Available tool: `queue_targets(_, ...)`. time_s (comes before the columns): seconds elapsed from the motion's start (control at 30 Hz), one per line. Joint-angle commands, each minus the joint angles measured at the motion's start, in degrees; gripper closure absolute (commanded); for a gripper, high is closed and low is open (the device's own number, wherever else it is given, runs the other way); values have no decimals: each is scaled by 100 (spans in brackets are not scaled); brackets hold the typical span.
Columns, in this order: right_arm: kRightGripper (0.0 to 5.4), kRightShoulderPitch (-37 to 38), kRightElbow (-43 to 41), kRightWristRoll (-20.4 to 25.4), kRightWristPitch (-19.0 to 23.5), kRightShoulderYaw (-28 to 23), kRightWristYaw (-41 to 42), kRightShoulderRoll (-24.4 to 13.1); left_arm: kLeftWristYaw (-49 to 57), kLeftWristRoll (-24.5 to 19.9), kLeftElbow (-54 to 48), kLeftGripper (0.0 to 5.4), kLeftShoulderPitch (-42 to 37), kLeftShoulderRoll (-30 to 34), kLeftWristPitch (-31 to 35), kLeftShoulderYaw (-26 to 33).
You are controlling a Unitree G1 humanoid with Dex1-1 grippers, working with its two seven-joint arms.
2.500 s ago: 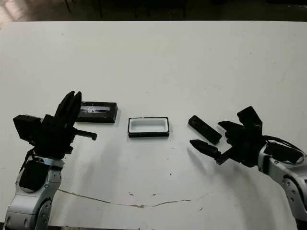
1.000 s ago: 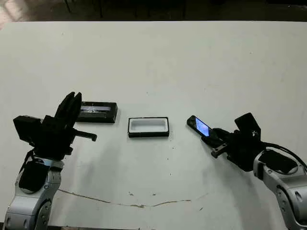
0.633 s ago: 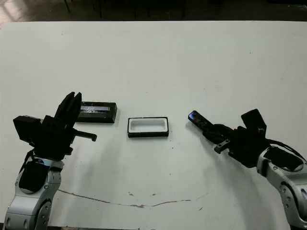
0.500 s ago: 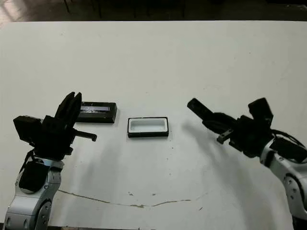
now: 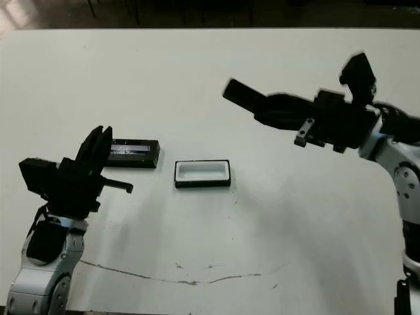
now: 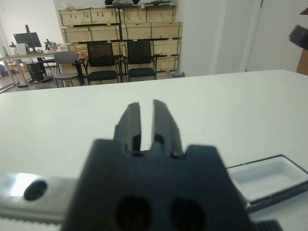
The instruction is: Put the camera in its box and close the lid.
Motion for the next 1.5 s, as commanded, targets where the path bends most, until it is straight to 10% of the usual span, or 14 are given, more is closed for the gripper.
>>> queue_targets(0.03, 532, -398, 257, -183, 72, 478, 433, -137, 19, 55, 25, 540, 112, 51, 37, -14)
queue_targets(0.7, 533, -1045, 1191, -1731, -738, 1865, 1189, 129, 43, 89, -13, 540, 141, 19, 63, -44)
queue_targets(1.5, 533, -852, 1155, -2131, -456, 2393, 1356, 404, 78, 92, 11, 540, 164, 18, 33, -98)
